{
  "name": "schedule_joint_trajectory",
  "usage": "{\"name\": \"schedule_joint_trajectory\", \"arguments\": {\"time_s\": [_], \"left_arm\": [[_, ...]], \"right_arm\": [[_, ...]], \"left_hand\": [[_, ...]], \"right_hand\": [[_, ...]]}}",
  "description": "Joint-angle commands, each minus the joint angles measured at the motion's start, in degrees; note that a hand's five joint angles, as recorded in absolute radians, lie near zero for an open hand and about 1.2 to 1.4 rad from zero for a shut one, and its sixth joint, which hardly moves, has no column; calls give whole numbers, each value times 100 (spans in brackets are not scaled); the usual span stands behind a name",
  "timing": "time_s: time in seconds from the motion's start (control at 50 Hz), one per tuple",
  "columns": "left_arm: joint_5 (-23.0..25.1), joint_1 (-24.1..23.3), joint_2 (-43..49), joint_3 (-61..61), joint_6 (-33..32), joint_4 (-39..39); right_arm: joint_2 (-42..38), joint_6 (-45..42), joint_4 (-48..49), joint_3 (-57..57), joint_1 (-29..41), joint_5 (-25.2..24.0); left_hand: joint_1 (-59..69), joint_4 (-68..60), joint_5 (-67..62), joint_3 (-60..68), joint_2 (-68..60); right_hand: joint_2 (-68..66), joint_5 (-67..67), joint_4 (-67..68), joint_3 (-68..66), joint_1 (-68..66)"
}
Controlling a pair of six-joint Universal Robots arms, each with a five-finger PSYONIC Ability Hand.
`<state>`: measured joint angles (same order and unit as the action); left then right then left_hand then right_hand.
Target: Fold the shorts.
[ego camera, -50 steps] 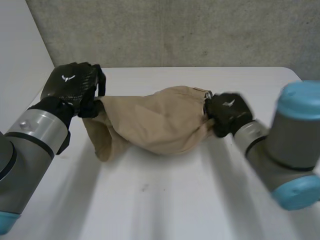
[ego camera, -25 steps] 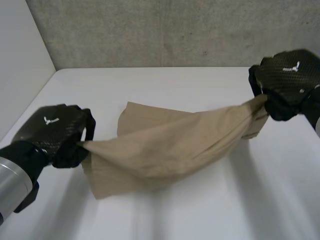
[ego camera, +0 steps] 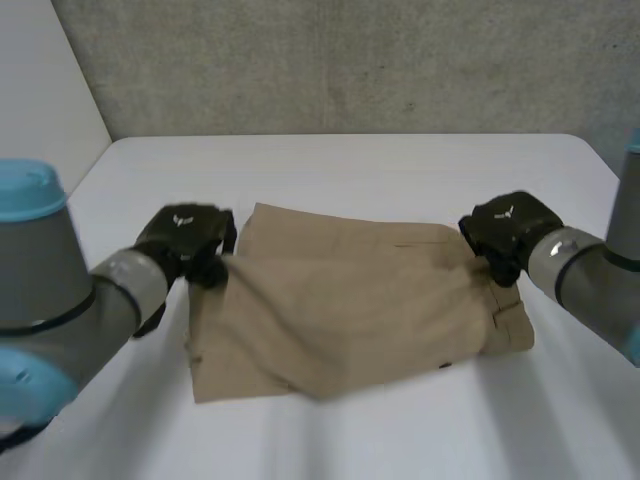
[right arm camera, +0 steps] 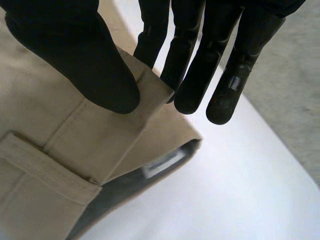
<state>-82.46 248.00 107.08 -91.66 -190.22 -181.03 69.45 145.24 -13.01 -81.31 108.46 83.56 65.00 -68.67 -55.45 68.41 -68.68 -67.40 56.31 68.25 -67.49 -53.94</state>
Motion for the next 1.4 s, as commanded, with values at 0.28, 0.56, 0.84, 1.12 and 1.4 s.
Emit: {"name": "schedule_joint_trajectory", "arguments": {"time_s": [0.28,0.56,0.84,1.12,1.4], "left_arm": [[2,-59,3783,4146,-1140,-1408],[433,-59,4689,4806,-1149,-2287],[196,-121,3604,4132,-1132,-2894],[415,-147,2598,2732,-1061,-2719],[1030,-129,3924,3741,-1105,-2481]], "right_arm": [[-2189,84,2540,1442,17,933],[-3068,-355,3445,1907,17,1223],[-2122,547,3402,2076,0,1189],[-1618,1033,1732,1864,-62,-207],[-2804,1059,1705,2620,-229,-332]], "left_hand": [[1500,-1133,-1455,1159,-1132],[1500,-1133,-1455,1159,-1132],[-5500,5867,5545,-5841,5868],[-5344,5711,5389,-5685,5712],[-5192,5560,5237,-5534,5561]], "right_hand": [[-1260,1369,1175,-1251,-2606],[-1260,1369,1175,-1251,-2606],[5740,-5631,-5825,5749,4394],[5740,-5631,-5825,5749,4394],[5740,-5631,-5825,5749,4394]]}}
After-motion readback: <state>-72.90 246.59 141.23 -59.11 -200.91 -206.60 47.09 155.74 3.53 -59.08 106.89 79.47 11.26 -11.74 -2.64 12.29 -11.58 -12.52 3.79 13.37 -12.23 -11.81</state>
